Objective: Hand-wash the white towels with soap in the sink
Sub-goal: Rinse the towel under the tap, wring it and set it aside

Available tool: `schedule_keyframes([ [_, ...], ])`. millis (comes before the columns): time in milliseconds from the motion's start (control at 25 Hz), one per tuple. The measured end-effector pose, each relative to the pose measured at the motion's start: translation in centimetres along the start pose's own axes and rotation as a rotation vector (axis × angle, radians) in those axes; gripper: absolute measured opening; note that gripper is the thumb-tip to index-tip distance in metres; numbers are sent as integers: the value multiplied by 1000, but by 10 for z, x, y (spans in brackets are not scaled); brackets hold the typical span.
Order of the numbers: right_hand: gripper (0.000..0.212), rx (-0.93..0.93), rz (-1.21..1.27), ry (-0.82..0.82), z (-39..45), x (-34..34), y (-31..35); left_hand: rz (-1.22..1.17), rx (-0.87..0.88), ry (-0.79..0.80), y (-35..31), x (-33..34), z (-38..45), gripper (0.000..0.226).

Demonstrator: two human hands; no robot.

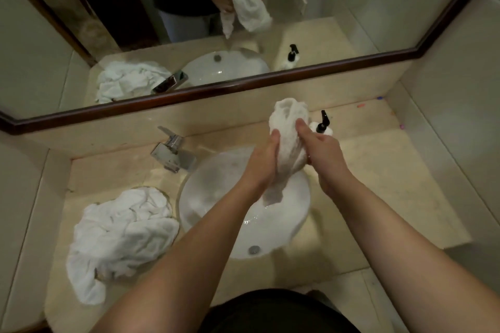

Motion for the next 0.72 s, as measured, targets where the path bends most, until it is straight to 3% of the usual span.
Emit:
schedule_keyframes([
  [120,25,15,82,-131,-20,-10,-3,-40,-24,98,4,-1,-4,28],
  [280,41,-11,84,-228,-50,-16,-11,-14,-12,355,9,6,-21,14],
  [480,33,-28,144,-468,-82,-35,-20,-23,-131,477,22,22,-32,32],
  [560,23,-61,178,-538,-94,-39,-23,-24,-110,381,24,28,-34,37],
  [640,18,-102,187,-603,-106,-42,-27,-96,58,118,16,25,-37,27],
  [680,15,-125,176,-620,-111,-43,-28,-128,172,47,10,22,-40,21],
  [720,11,-148,158,-636,-114,-45,-29,-116,250,73,2,24,-43,15],
])
Point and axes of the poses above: each hand's wrist, its own z-axis towards the middle knuckle, its own x-axis out of the palm, y = z × x, the point moved 3 cm from there along z, towards the middle knuckle, and after that the axes turned 1 degree about z, right-handed, at the moved point
